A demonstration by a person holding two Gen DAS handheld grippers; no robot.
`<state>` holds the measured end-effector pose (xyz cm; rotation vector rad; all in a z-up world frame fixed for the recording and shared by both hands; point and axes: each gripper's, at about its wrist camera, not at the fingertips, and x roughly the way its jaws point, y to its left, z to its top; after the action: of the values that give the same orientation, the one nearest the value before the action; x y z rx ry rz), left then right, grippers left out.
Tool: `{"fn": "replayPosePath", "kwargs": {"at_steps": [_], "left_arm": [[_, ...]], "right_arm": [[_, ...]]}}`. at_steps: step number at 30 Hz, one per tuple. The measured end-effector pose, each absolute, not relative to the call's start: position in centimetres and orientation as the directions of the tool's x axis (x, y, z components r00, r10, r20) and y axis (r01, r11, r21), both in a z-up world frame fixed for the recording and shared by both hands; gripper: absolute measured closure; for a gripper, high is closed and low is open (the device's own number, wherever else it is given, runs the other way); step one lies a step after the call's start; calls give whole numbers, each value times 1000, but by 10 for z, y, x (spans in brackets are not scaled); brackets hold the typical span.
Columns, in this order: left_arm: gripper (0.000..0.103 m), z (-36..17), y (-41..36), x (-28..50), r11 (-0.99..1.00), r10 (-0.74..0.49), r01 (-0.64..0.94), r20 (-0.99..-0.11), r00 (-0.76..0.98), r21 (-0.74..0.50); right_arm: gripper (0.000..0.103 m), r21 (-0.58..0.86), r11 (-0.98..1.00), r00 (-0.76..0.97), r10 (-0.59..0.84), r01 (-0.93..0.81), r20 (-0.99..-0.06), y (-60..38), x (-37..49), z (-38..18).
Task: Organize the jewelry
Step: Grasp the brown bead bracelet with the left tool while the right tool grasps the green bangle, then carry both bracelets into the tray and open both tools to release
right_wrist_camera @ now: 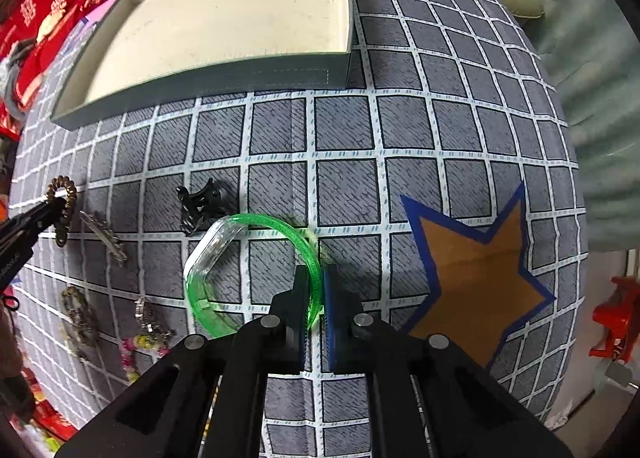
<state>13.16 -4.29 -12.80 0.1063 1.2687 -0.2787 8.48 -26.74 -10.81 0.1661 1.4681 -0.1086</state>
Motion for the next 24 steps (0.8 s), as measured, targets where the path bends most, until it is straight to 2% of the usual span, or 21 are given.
{"fn": "replayPosePath", "kwargs": {"at_steps": [8, 15, 19, 24], "left_arm": [[83, -97, -35, 134, 960, -185, 261, -934, 305, -105], [83, -65, -45, 165, 960, -211, 253, -906, 366, -121], [83, -55, -55, 193, 966, -202, 230, -893, 403, -115], [83, -58, -76, 236, 972, -182, 215, -883, 433, -95]], "right_arm": [[96, 129, 977, 152, 103, 171, -983, -291, 108, -57], [96, 194, 968, 229, 155, 161, -961, -310, 177, -7], [96, 203, 970, 271, 161, 135, -949, -317, 222, -5], [96, 211, 970, 299, 168, 118, -939, -316, 262, -33]]}}
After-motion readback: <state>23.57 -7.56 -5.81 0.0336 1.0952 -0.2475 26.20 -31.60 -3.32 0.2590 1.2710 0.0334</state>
